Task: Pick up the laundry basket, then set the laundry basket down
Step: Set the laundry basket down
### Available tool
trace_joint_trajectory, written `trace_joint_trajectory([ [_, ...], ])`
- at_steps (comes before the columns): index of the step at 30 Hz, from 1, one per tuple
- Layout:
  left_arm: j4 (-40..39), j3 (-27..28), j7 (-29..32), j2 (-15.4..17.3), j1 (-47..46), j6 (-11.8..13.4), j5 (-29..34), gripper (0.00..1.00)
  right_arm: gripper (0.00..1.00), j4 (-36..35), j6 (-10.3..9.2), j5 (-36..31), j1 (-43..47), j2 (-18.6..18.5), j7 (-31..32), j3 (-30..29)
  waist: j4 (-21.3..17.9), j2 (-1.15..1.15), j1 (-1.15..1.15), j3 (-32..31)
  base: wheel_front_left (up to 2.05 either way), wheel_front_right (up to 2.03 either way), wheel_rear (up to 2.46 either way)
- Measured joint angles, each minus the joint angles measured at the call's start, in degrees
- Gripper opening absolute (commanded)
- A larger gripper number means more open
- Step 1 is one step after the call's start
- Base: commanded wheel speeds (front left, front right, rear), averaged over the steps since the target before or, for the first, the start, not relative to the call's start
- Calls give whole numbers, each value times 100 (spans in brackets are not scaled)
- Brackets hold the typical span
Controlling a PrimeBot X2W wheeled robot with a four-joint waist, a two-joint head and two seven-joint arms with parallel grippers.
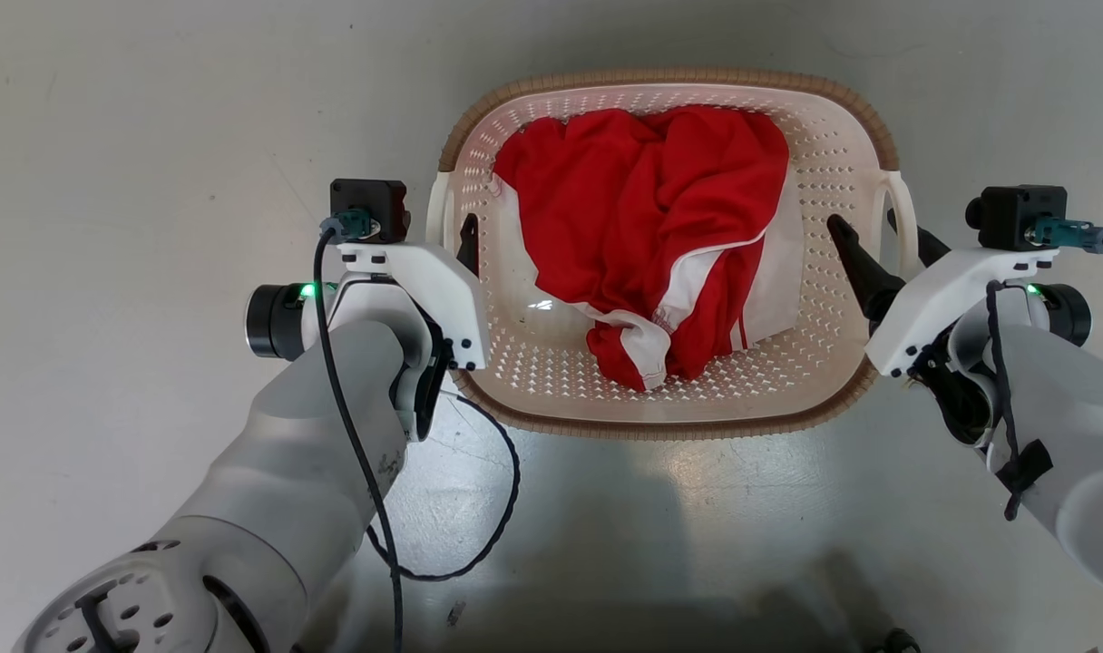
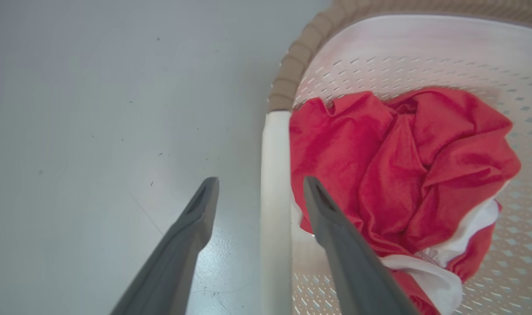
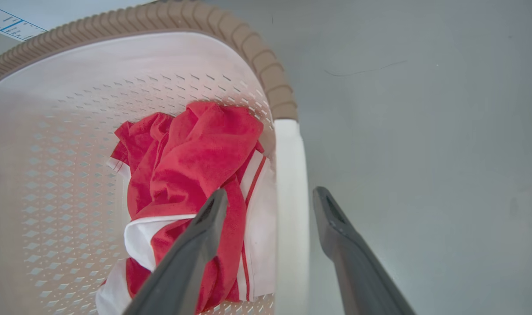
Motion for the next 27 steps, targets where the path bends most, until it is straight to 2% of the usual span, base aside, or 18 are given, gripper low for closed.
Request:
trace_joint_trajectory([
  [14, 0, -171, 1, 0, -5, 0, -121, 100, 100, 147, 0, -2, 11, 33, 0, 15, 15, 0, 0, -176, 0, 0, 0],
  [22, 98, -165, 0, 1, 252, -76, -223, 100, 100, 203, 0, -2, 57, 135, 1, 22, -26, 0, 0, -637, 0, 0, 0],
  [27, 113, 82, 0, -1, 426, -188, -159, 100, 100, 209, 1, -2, 356, 180, 0, 33, -67, 0, 0, -1059, 0, 0, 0],
])
